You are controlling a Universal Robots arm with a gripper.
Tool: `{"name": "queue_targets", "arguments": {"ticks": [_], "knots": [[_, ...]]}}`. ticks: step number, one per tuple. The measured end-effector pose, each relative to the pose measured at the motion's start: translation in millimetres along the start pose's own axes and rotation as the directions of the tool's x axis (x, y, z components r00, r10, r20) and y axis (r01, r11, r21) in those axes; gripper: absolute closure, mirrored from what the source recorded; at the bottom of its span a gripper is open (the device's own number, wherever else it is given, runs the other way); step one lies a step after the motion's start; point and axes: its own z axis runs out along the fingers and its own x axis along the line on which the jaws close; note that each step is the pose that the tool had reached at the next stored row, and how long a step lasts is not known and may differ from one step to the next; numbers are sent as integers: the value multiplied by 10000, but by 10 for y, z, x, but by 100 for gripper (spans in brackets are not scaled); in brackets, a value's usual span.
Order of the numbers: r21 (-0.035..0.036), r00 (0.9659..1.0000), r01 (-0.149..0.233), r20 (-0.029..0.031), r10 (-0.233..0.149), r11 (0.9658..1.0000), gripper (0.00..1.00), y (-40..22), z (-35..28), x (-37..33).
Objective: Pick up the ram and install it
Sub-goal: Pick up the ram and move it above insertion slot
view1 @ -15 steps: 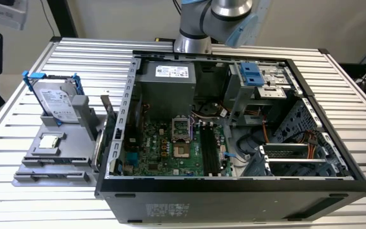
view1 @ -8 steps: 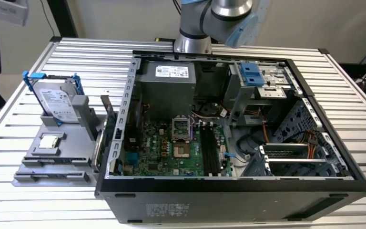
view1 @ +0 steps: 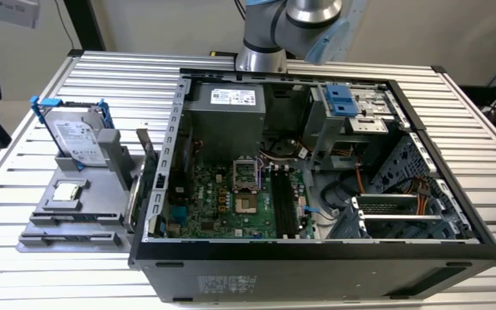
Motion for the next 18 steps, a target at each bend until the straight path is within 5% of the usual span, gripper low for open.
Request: {"name": "queue_targets", "arguments": {"ticks": [14,15,18], "knots": [[23,9999,165,5,-165,9999,100,-1,1,1],[23,9999,165,6,-165,9999,0,-1,1,1],[23,9999,165,9,-165,9999,0,-1,0,0]]}}
